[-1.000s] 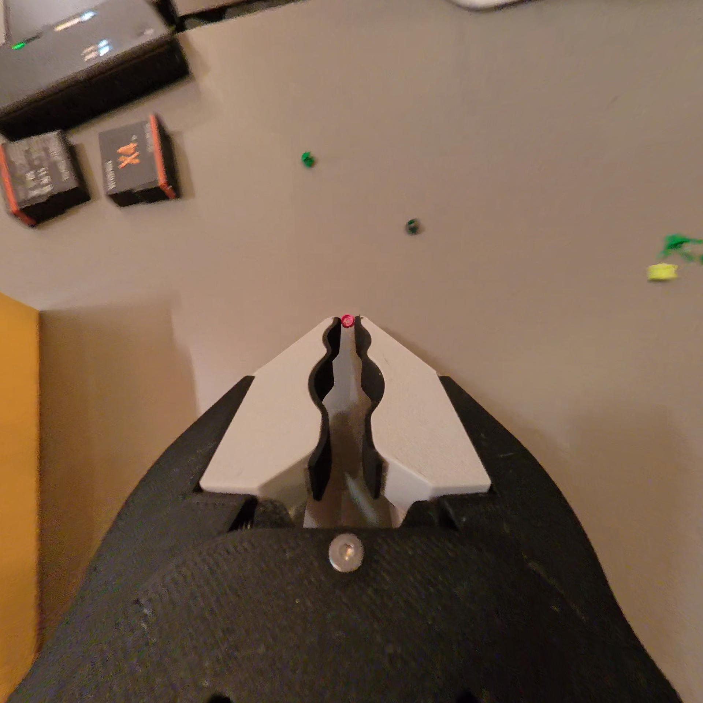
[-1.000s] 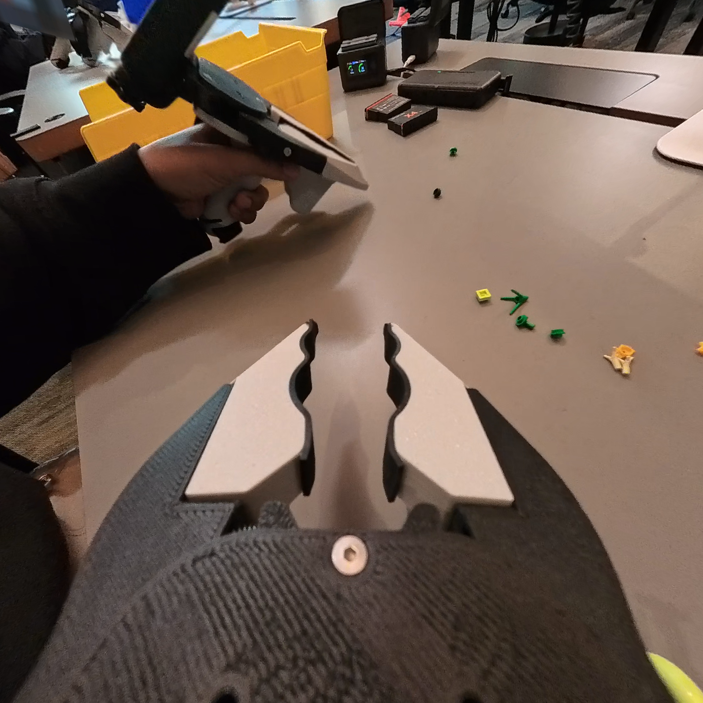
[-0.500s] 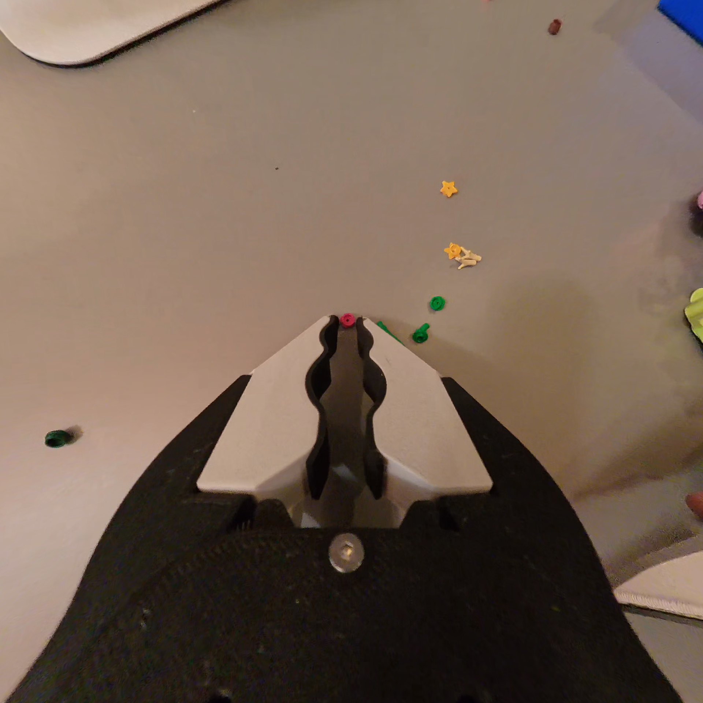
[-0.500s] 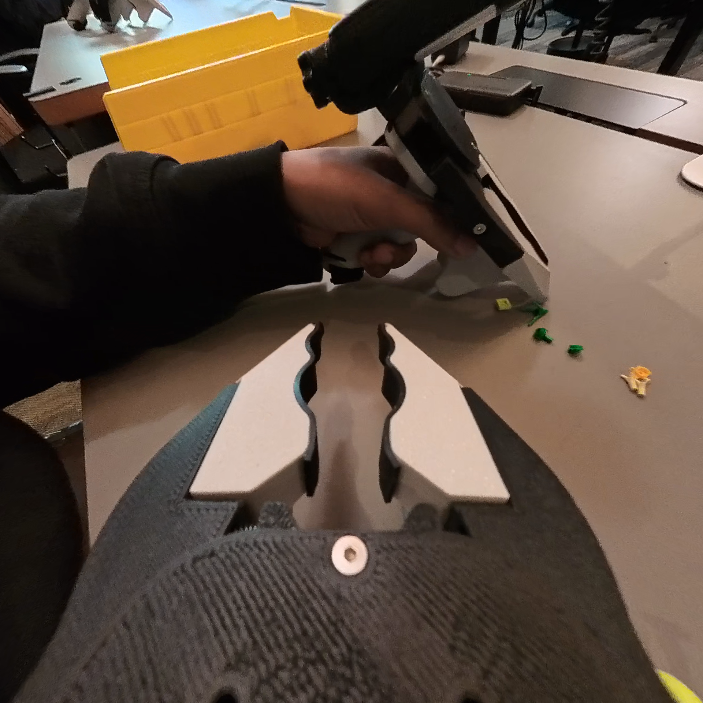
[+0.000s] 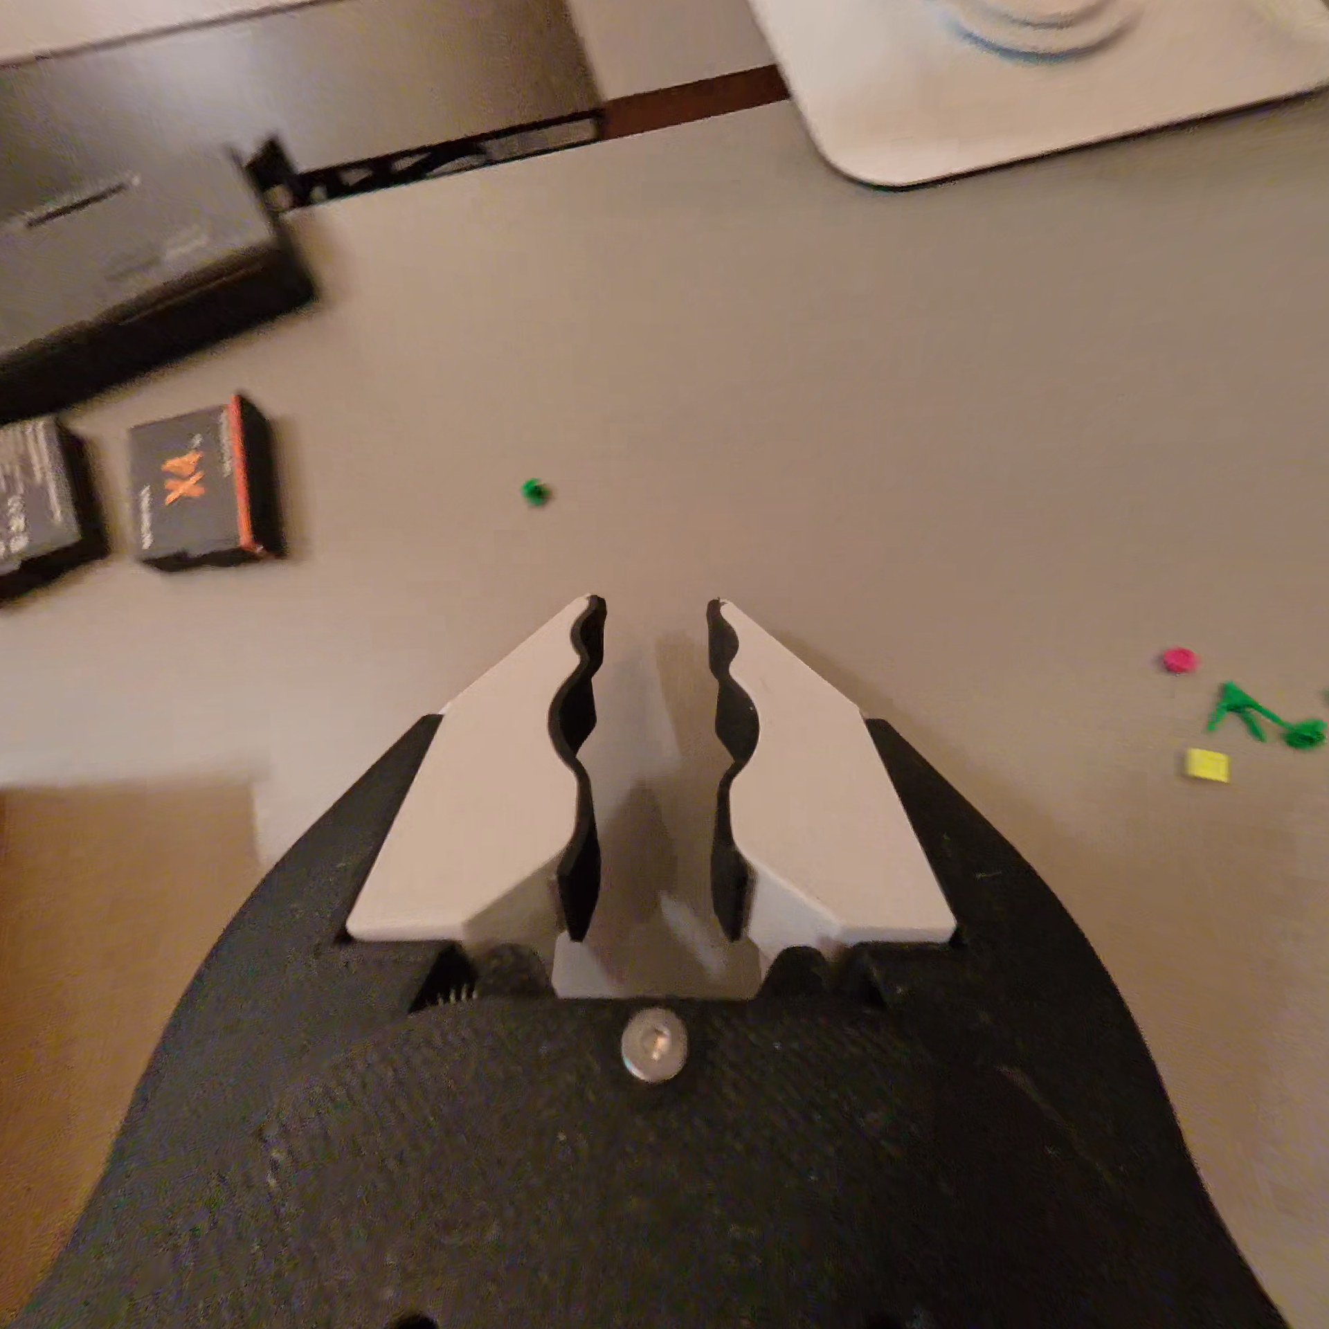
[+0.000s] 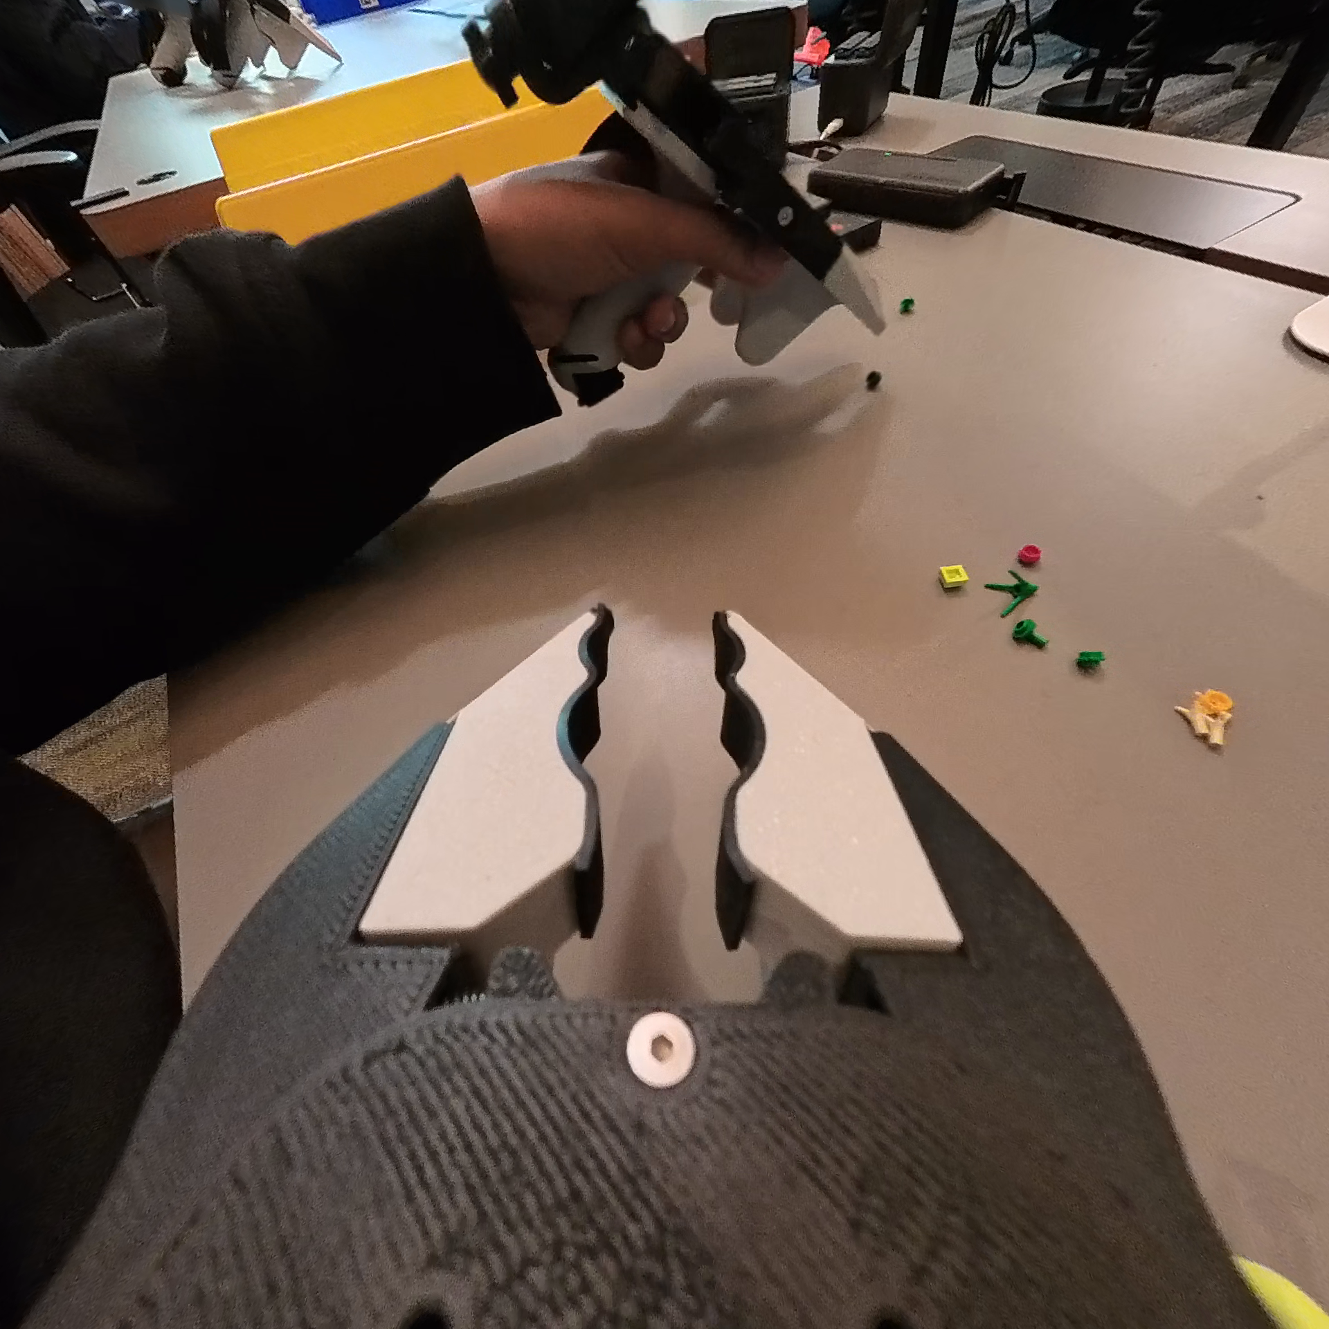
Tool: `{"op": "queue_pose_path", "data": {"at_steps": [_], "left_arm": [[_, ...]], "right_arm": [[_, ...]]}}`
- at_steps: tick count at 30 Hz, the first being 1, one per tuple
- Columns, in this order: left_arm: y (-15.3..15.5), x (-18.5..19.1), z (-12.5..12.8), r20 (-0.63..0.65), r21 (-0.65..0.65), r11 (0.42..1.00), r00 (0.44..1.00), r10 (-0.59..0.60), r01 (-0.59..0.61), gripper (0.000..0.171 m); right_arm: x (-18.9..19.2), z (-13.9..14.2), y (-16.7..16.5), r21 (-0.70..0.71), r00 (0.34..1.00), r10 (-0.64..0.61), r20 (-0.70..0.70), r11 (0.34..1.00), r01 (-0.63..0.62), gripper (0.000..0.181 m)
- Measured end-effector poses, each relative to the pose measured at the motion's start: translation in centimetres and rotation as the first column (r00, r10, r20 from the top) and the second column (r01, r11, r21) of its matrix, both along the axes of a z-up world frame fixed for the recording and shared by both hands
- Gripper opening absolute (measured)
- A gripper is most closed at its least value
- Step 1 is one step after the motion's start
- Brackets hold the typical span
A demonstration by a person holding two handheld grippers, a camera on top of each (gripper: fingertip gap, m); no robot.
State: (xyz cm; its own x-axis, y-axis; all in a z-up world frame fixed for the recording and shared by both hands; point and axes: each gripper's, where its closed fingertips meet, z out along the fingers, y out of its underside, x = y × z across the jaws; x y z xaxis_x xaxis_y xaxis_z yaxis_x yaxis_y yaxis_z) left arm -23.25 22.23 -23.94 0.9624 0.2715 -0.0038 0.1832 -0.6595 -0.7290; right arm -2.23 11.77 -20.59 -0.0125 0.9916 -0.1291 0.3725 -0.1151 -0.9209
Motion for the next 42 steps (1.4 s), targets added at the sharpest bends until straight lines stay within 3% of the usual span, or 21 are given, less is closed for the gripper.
{"op": "queue_pose_path", "data": {"at_steps": [6, 11, 15, 18, 22, 26, 29, 36, 39, 42], "left_arm": [[-0.1, 1.1, -0.7, 0.169, 0.063, 0.997, 0.984, -0.05, 0.04, 0.029], [0.3, 2.1, -1.6, 0.149, 0.034, 0.996, 0.985, -0.088, 0.084, 0.025], [0.6, 2.6, -1.8, 0.117, 0.02, 0.996, 0.989, -0.09, 0.089, 0.004], [1.5, 5.0, -0.5, 0.147, 0.071, 0.986, 0.976, -0.162, 0.153, 0.004], [3.3, 10.9, 0.9, 0.149, 0.105, 0.939, 0.928, -0.341, 0.328, 0.004], [4.1, 17.1, -0.5, 0.131, 0.034, 0.85, 0.84, -0.526, 0.526, 0.004], [4.6, 18.5, -2.1, 0.089, -0.048, 0.828, 0.828, -0.553, 0.558, 0.005], [4.7, 18.4, -1.3, 0.129, -0.038, 0.84, 0.836, -0.533, 0.542, 0.03], [5.2, 15.2, 0.5, 0.111, 0.024, 0.891, 0.884, -0.453, 0.453, 0.03], [5.7, 8.6, 1.9, 0.064, 0.081, 0.965, 0.964, -0.257, 0.251, 0.032]], "right_arm": [[0.0, 0.0, 0.1, -0.013, 1.0, 0.001, 0.003, 1.0, -0.001, 0.028], [0.0, -0.1, 0.1, -0.026, 1.0, 0.001, 0.006, 1.0, -0.001, 0.028], [0.0, -0.1, 0.2, -0.038, 1.0, 0.002, 0.003, 0.999, -0.002, 0.028], [0.0, 0.0, 0.2, -0.048, 1.0, 0.004, 0.0, 0.999, -0.004, 0.028], [0.0, 0.0, 0.2, -0.056, 1.0, 0.008, -0.002, 0.998, -0.008, 0.028], [0.0, 0.1, 0.2, -0.06, 1.0, 0.009, -0.007, 0.998, -0.01, 0.028], [0.1, 0.2, 0.2, -0.064, 1.0, 0.01, -0.014, 0.998, -0.011, 0.028], [0.1, 0.4, 0.2, -0.076, 1.0, 0.013, -0.025, 0.997, -0.015, 0.028], [0.2, 0.4, 0.2, -0.08, 0.999, 0.013, -0.029, 0.997, -0.015, 0.029], [0.2, 0.4, 0.3, -0.085, 0.999, 0.014, -0.031, 0.996, -0.017, 0.029]]}}
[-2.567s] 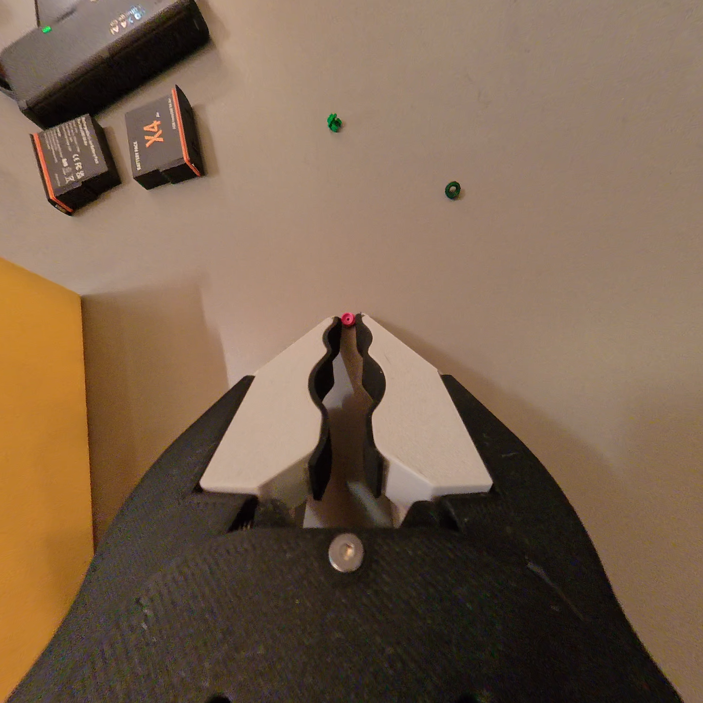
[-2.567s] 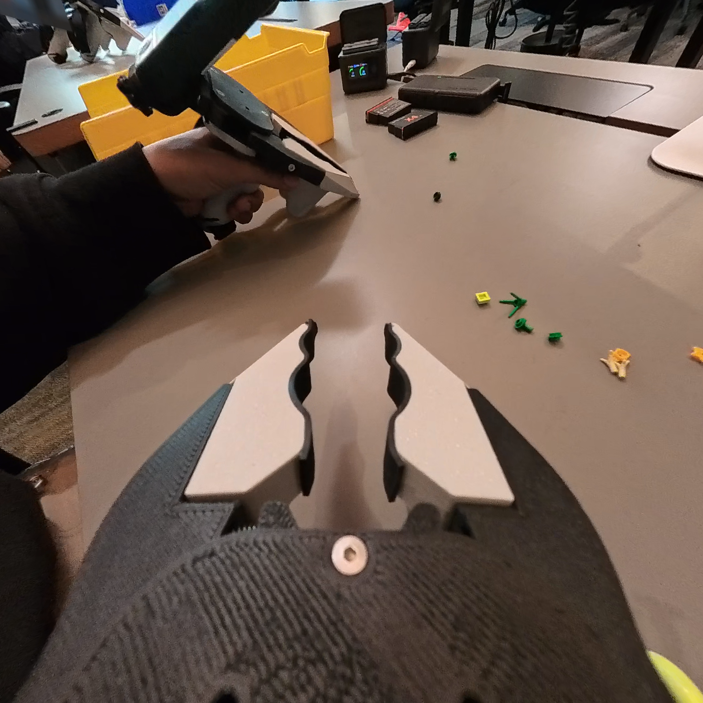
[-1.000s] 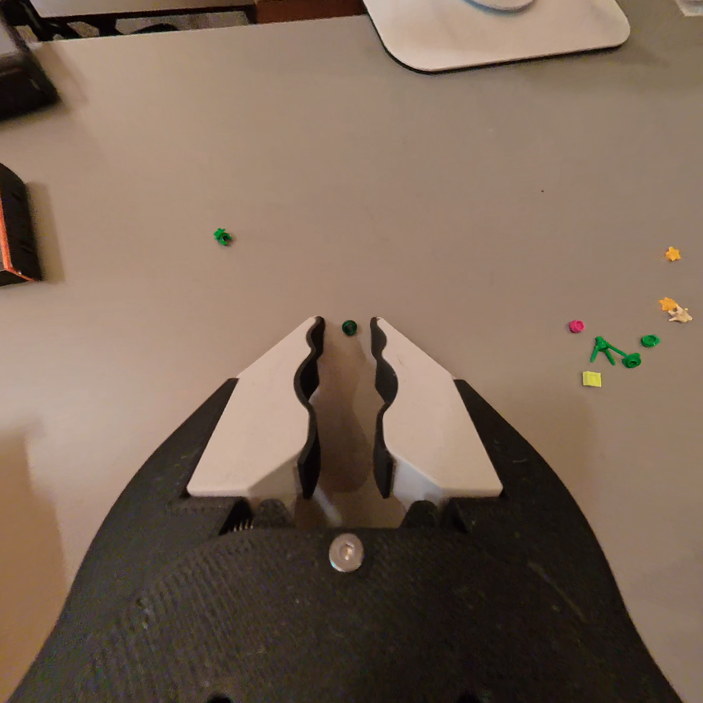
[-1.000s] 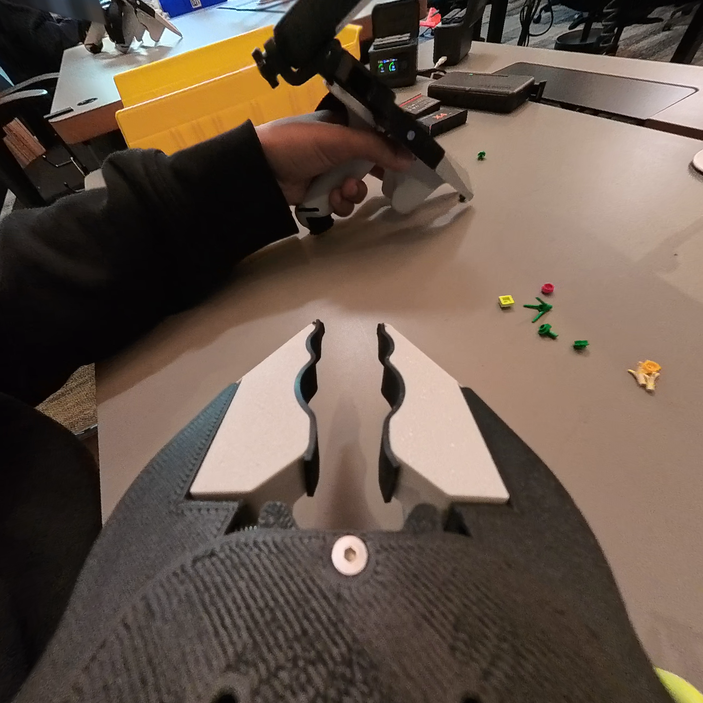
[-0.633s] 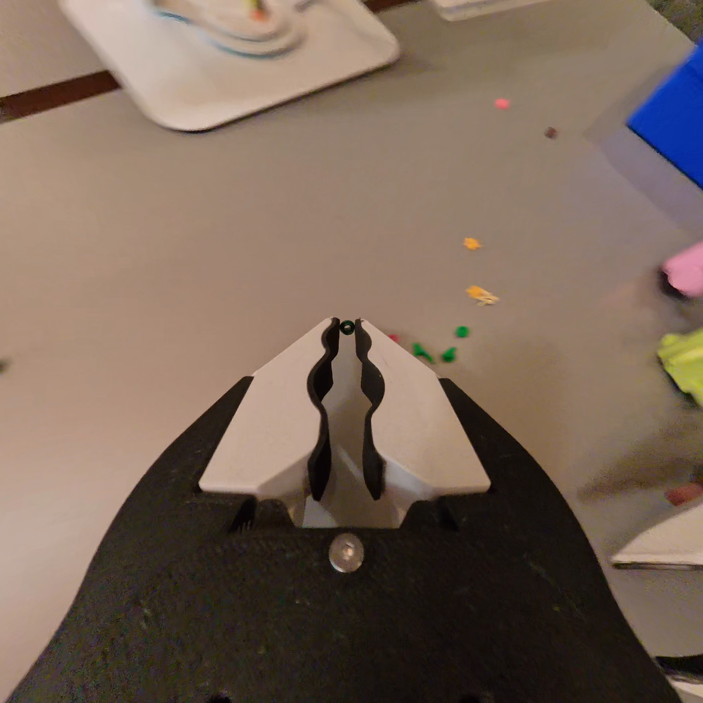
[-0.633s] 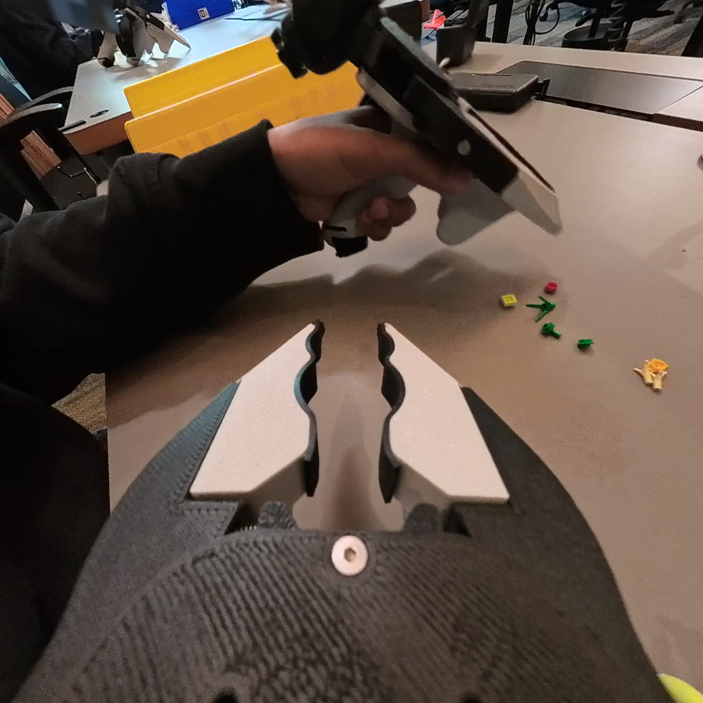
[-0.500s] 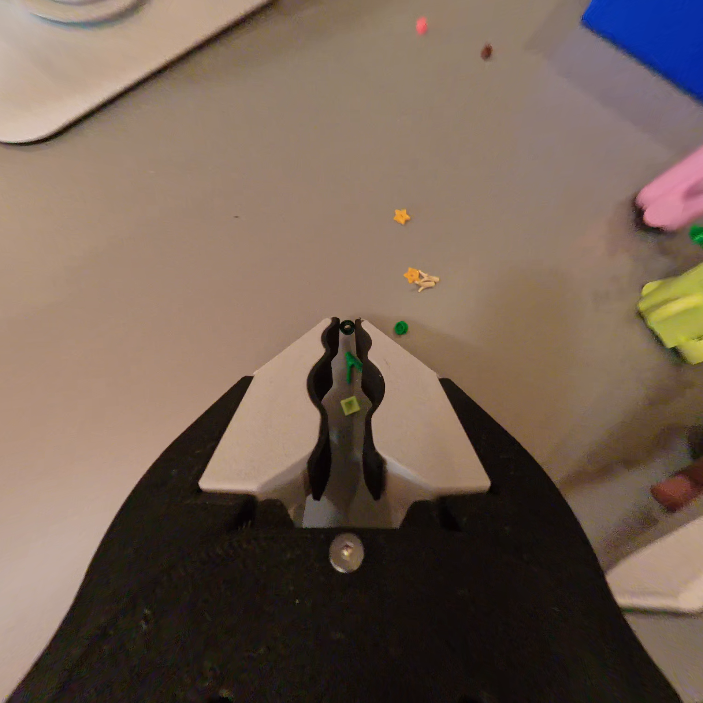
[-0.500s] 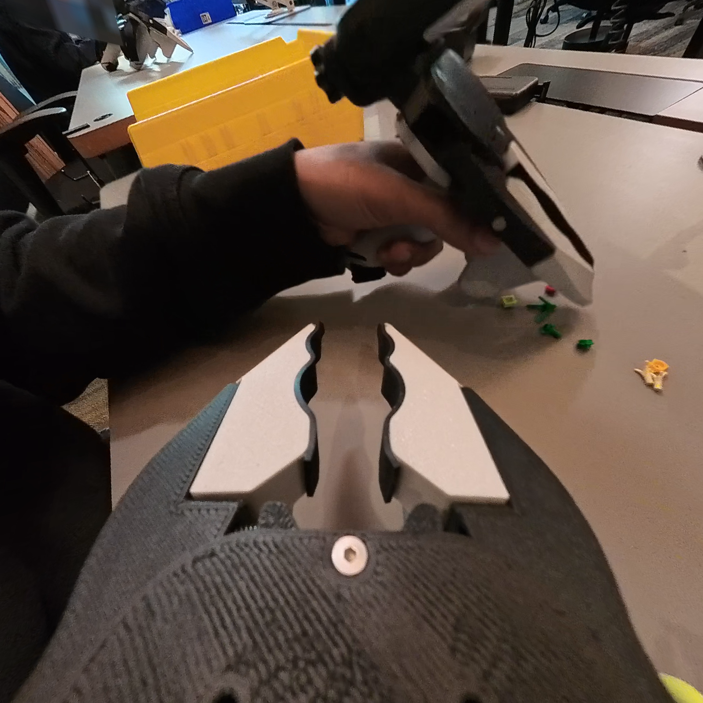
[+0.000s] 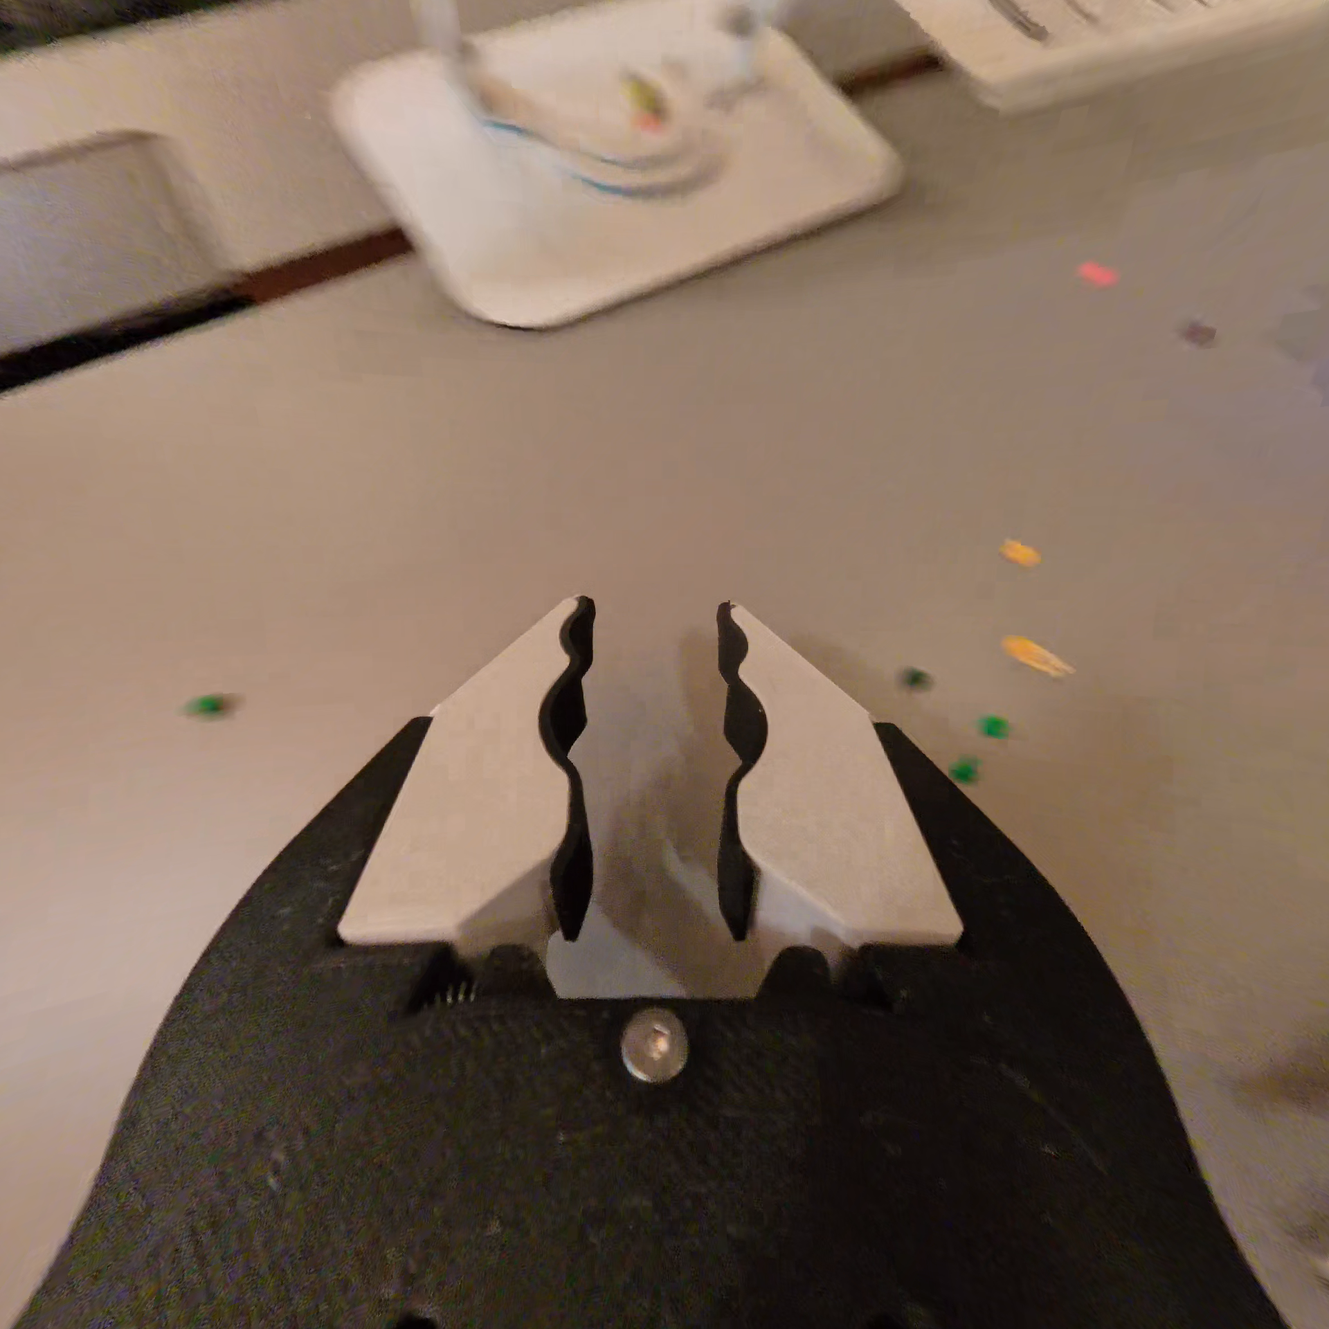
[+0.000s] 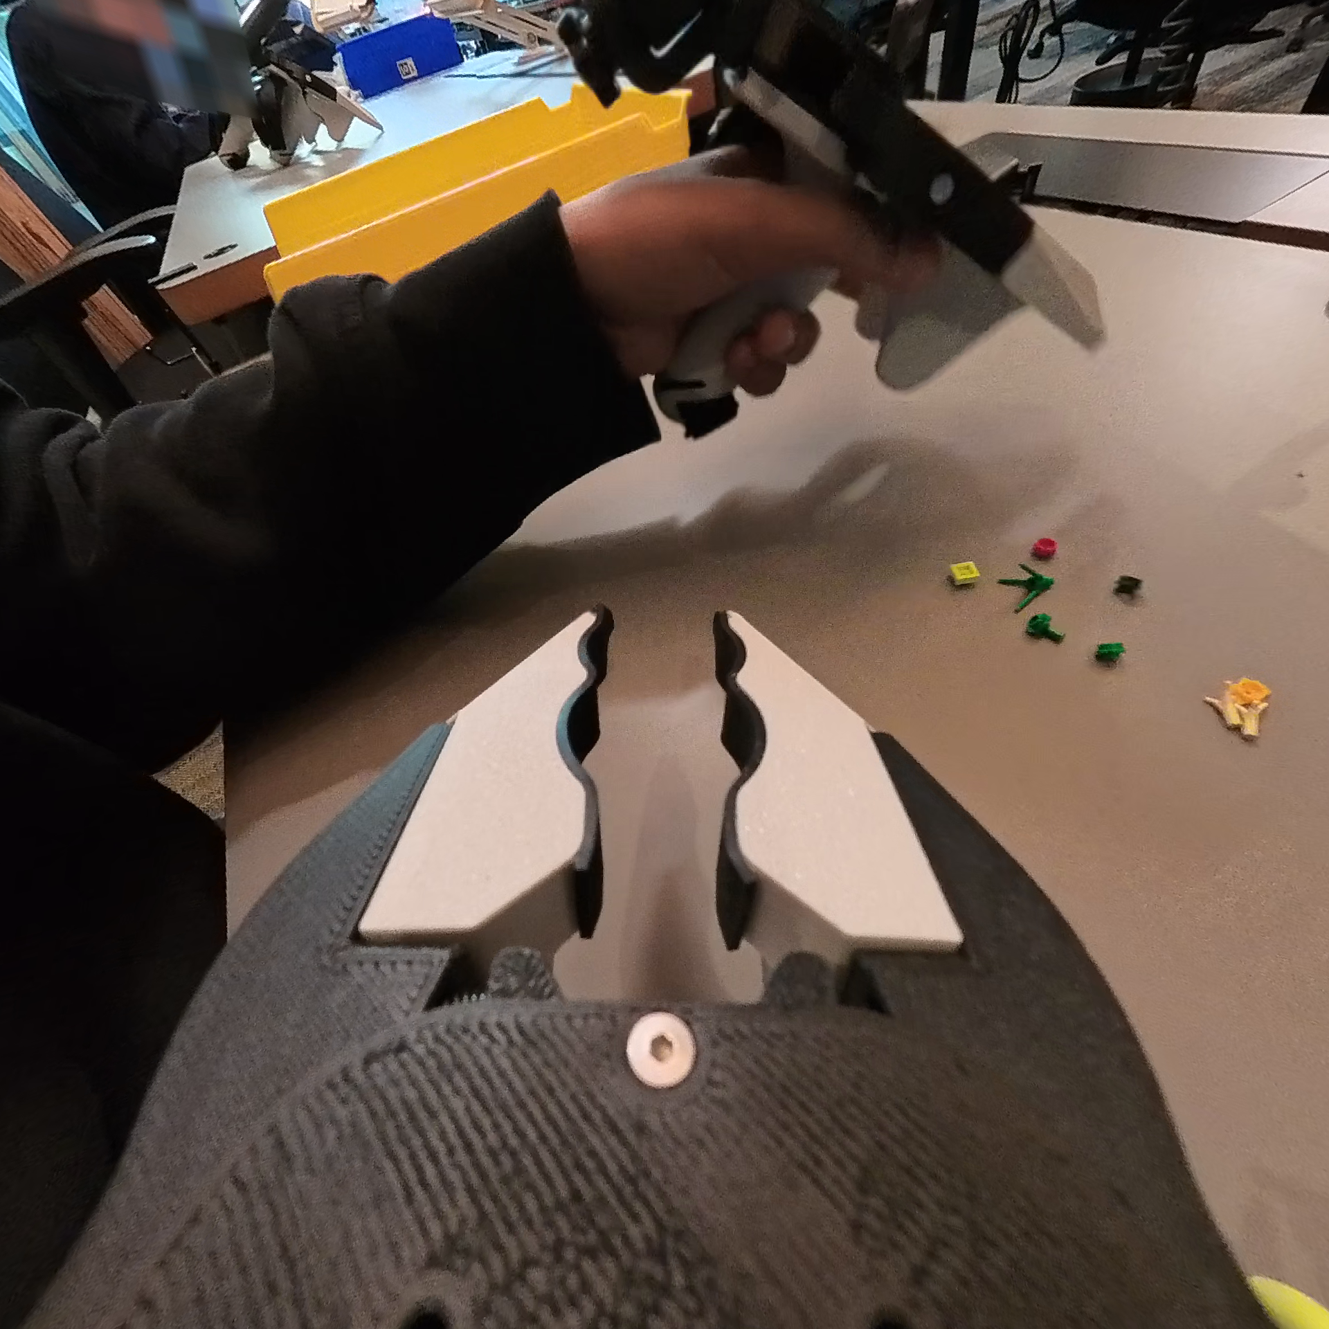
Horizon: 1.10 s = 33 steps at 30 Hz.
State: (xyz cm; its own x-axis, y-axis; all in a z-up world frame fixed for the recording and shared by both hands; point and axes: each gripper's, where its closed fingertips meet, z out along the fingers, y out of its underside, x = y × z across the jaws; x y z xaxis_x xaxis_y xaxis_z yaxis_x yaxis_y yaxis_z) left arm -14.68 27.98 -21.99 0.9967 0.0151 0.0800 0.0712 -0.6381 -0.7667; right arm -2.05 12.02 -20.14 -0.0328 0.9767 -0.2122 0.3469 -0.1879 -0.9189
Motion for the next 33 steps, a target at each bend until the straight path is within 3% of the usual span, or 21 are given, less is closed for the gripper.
{"op": "queue_pose_path", "data": {"at_steps": [4, 7, 19, 24, 29, 33], "left_arm": [[-1.5, -10.1, 0.1, -0.073, 0.062, 0.947, 0.945, 0.32, -0.316, 0.032], [-2.6, -12.8, -1.4, -0.043, 0.021, 0.927, 0.926, 0.376, -0.375, 0.031], [-2.3, -14.6, -3.9, -0.043, -0.06, 0.92, 0.922, 0.384, -0.386, 0.024], [-2.0, -14.5, -3.6, -0.047, -0.042, 0.926, 0.927, 0.372, -0.374, 0.022], [-2.1, -14.5, -3.9, -0.06, -0.064, 0.922, 0.924, 0.378, -0.381, 0.005], [-1.9, -12.7, -3.7, -0.003, -0.061, 0.939, 0.94, 0.34, -0.339, 0.003]], "right_arm": [[0.0, 0.0, 0.0, -0.004, 1.0, 0.0, -0.001, 1.0, 0.0, 0.029], [0.0, -0.1, 0.0, -0.01, 1.0, 0.001, 0.004, 1.0, -0.001, 0.029], [0.0, 0.1, 0.3, -0.061, 1.0, 0.001, -0.005, 0.998, -0.002, 0.029], [0.1, 0.3, 0.5, -0.075, 1.0, -0.003, -0.023, 0.997, 0.001, 0.029], [0.1, 0.2, 0.3, -0.044, 1.0, -0.003, -0.015, 0.999, 0.002, 0.029], [0.0, 0.1, 0.2, -0.022, 1.0, -0.002, -0.006, 1.0, 0.002, 0.028]]}}
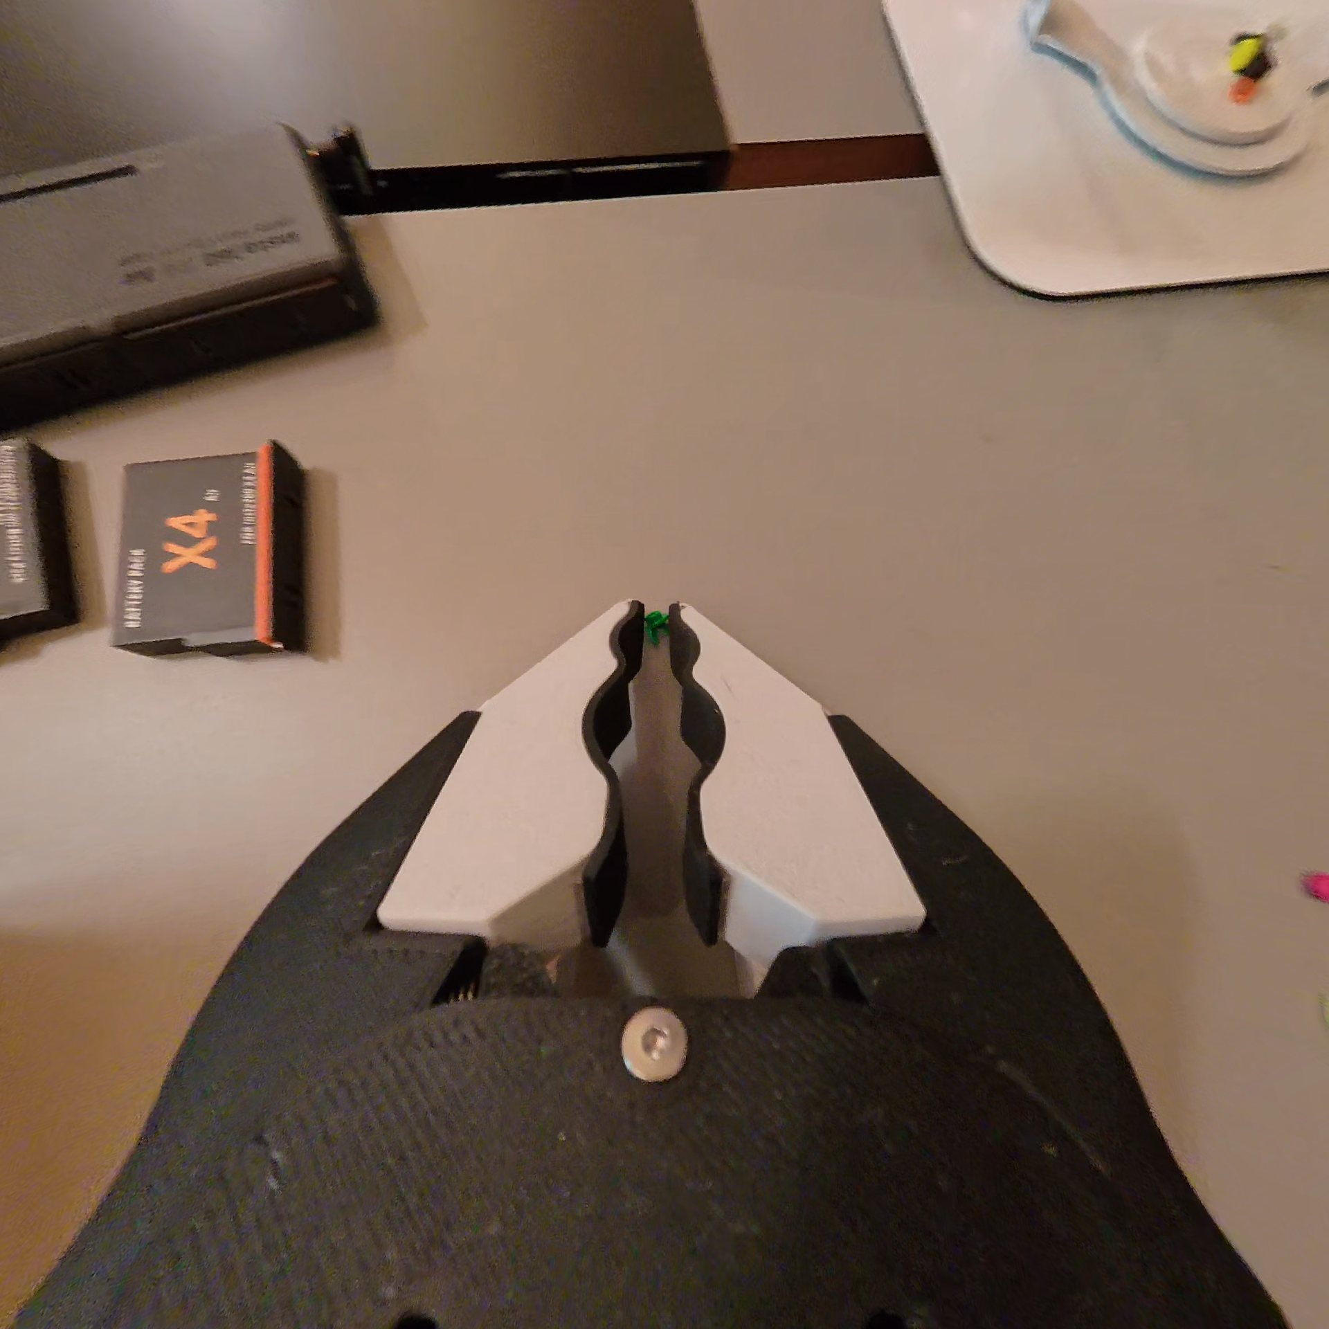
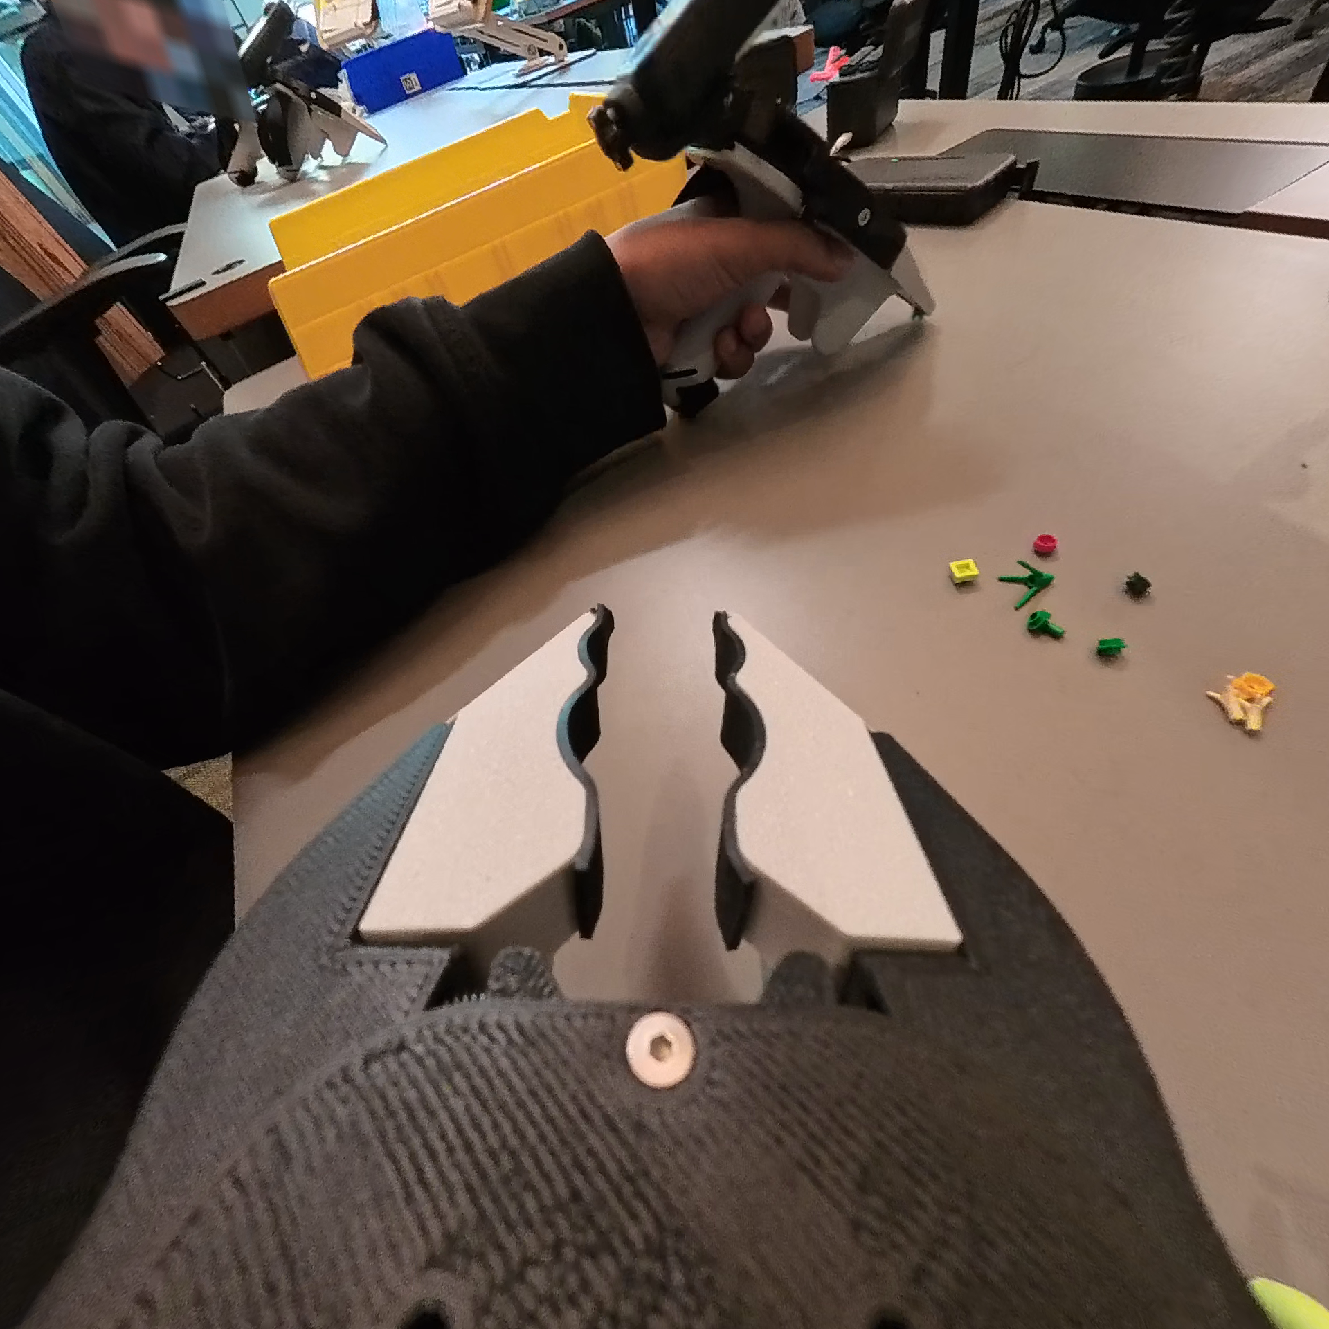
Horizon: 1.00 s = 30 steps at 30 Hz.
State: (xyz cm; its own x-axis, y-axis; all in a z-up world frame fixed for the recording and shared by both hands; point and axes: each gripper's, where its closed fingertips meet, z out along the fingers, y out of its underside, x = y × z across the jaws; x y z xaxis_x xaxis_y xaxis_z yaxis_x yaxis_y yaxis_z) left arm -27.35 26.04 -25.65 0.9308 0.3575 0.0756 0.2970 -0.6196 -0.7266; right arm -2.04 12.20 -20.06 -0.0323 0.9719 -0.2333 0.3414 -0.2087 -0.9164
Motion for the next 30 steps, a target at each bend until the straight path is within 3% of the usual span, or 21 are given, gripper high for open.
{"op": "queue_pose_path", "data": {"at_steps": [4, 8, 13, 18, 24, 30], "left_arm": [[0.9, 5.9, 1.6, 0.106, 0.083, 0.986, 0.982, -0.153, 0.145, 0.003], [1.1, 14.2, 1.3, 0.186, 0.106, 0.934, 0.916, -0.355, 0.34, 0.003], [0.7, 19.8, 0.5, 0.164, 0.084, 0.891, 0.876, -0.453, 0.446, 0.003], [0.6, 21.1, 0.2, 0.173, 0.07, 0.875, 0.858, -0.483, 0.479, 0.013], [0.5, 20.3, 2.0, 0.171, 0.176, 0.883, 0.87, -0.463, 0.435, 0.019], [-0.7, 18.6, 4.2, 0.074, 0.26, 0.884, 0.905, -0.419, 0.389, 0.02]], "right_arm": [[0.0, 0.0, 0.0, 0.003, 1.0, 0.001, 0.001, 1.0, -0.001, 0.028], [0.0, 0.0, 0.0, 0.006, 1.0, 0.003, -0.002, 1.0, -0.003, 0.028], [0.0, 0.1, -0.1, 0.018, 1.0, 0.005, -0.006, 1.0, -0.005, 0.027], [0.0, 0.2, -0.4, 0.028, 1.0, 0.01, -0.007, 1.0, -0.01, 0.027], [0.0, 0.2, -0.4, 0.05, 1.0, -0.001, -0.008, 0.999, 0.001, 0.027], [0.2, 1.5, 1.5, -0.038, 0.992, -0.127, 0.0, 0.991, 0.127, 0.022]]}}
